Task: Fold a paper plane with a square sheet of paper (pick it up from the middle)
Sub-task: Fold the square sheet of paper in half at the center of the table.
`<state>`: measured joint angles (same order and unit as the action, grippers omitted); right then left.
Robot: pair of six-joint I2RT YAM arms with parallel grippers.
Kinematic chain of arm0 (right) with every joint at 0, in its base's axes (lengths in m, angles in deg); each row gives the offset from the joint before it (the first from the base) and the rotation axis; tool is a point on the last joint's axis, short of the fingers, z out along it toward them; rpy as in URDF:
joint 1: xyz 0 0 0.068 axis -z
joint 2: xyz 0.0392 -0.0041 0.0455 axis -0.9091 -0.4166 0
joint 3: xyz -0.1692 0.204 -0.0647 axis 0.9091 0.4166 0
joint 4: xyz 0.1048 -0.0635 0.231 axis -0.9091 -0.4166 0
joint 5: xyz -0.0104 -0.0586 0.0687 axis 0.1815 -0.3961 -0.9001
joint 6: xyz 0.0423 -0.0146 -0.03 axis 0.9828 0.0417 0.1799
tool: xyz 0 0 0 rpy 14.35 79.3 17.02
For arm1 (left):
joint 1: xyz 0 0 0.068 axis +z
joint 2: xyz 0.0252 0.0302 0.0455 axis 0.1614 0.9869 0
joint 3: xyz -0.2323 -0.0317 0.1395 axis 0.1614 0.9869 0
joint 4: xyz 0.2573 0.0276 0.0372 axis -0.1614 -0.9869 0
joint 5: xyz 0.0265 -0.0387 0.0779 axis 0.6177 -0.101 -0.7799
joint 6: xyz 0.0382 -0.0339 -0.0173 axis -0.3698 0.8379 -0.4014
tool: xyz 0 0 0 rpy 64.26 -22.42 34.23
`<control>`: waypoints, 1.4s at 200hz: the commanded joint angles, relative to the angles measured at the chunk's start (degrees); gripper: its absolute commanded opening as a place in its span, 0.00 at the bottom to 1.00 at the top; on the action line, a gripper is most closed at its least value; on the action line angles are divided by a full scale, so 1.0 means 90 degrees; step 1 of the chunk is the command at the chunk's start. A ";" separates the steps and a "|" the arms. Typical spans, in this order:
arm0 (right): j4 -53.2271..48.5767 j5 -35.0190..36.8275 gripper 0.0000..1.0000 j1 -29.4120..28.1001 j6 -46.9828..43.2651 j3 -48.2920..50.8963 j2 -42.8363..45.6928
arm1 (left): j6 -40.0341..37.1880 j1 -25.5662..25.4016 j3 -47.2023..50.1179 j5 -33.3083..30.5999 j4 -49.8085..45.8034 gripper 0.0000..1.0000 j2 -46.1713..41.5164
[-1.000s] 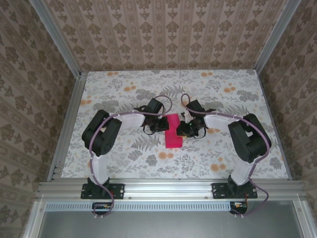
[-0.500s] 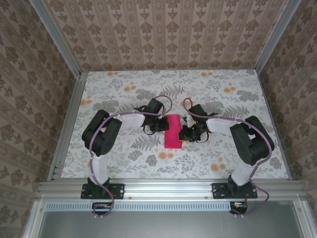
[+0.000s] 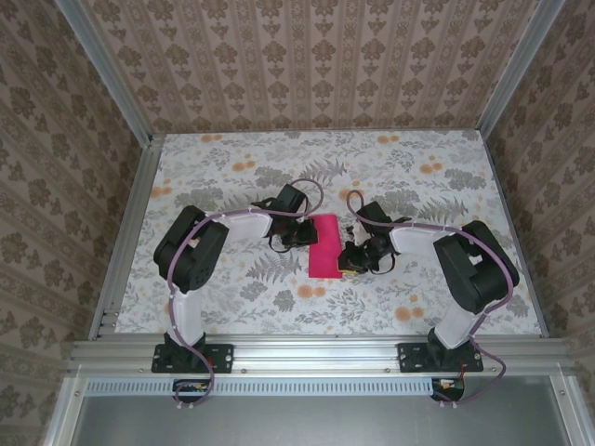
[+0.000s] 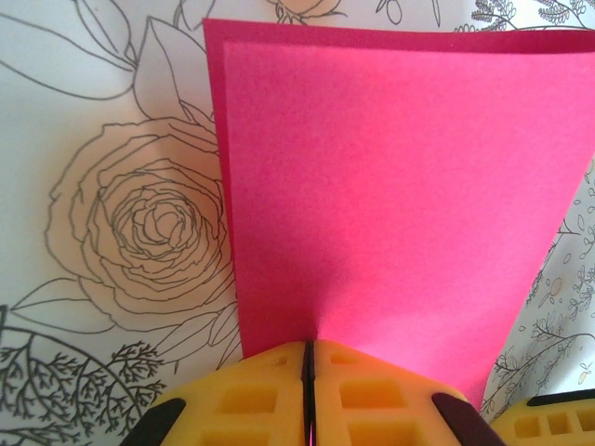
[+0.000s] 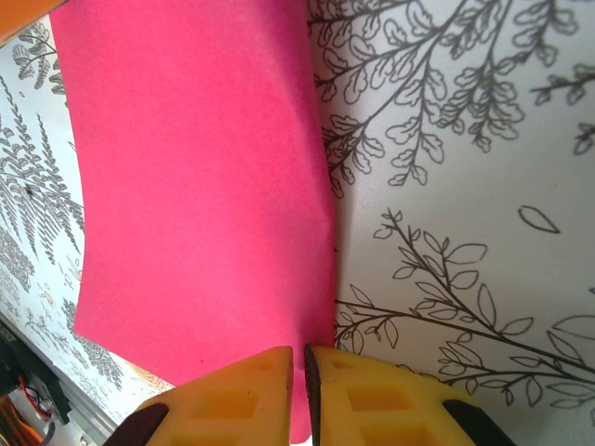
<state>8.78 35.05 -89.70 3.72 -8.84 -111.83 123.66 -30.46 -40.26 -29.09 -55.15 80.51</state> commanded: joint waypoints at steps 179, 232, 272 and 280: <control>-0.0198 0.0739 0.18 -0.0128 0.0015 -0.0596 0.0730 | -0.0176 -0.0071 0.0077 -0.0122 -0.0353 0.10 0.0309; 0.0041 0.0843 0.17 -0.0073 0.0038 -0.1570 -0.0375 | -0.0185 -0.0076 0.0027 -0.0119 -0.0450 0.10 0.0327; 0.0204 0.0815 0.17 0.0094 0.0136 -0.1914 -0.1060 | -0.0185 -0.0076 0.0022 -0.0099 -0.0484 0.10 0.0361; 0.0234 0.0836 0.17 0.0152 0.0162 -0.1897 -0.1138 | -0.0194 -0.0073 0.0040 -0.0094 -0.0477 0.10 0.0359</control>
<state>10.18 41.50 -89.89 3.94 -24.60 -119.65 123.25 -30.50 -40.44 -28.85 -55.06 80.55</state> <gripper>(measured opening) 0.170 0.100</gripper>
